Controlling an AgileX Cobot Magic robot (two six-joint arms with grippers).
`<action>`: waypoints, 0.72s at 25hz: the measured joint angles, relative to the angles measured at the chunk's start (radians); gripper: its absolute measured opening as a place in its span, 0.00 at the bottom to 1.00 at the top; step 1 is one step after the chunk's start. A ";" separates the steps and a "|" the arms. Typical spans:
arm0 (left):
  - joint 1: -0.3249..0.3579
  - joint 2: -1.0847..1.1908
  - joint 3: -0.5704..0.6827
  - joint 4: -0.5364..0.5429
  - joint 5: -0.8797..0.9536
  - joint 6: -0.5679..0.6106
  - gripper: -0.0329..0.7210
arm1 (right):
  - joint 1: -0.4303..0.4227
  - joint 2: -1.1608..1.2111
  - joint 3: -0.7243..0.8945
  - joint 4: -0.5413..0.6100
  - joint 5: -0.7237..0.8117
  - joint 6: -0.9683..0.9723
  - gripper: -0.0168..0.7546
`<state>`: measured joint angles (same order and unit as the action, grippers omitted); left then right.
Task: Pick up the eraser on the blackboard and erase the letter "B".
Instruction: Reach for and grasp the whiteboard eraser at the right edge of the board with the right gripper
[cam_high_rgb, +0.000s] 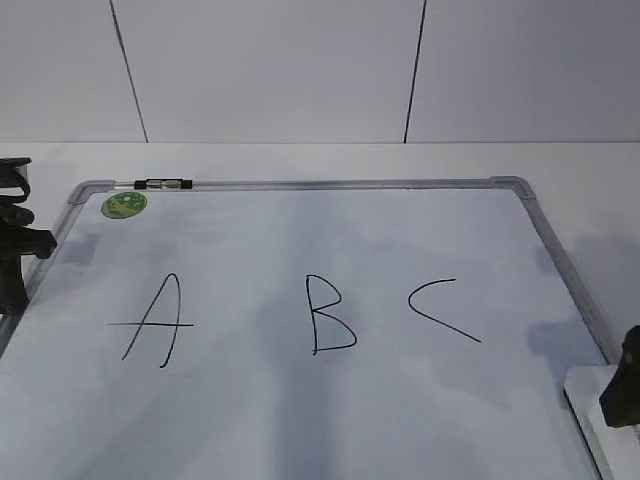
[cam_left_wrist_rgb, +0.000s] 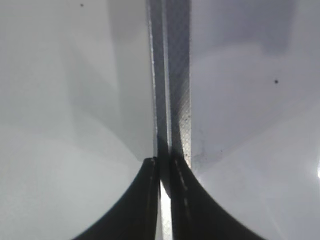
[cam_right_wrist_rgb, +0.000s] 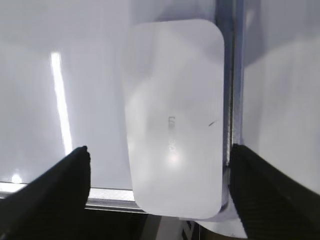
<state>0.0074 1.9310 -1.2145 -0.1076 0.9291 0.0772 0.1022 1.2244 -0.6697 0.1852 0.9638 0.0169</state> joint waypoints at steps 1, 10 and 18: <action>0.000 0.000 0.000 0.000 0.000 0.000 0.08 | 0.000 0.016 -0.007 -0.005 0.000 -0.002 0.90; 0.000 0.000 0.000 0.000 0.000 0.000 0.08 | 0.000 0.114 -0.027 -0.022 -0.012 -0.017 0.90; 0.000 0.000 0.000 0.000 0.000 0.000 0.08 | 0.000 0.159 -0.056 -0.024 -0.030 -0.022 0.90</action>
<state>0.0074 1.9310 -1.2145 -0.1076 0.9291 0.0772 0.1022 1.3831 -0.7255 0.1613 0.9343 -0.0053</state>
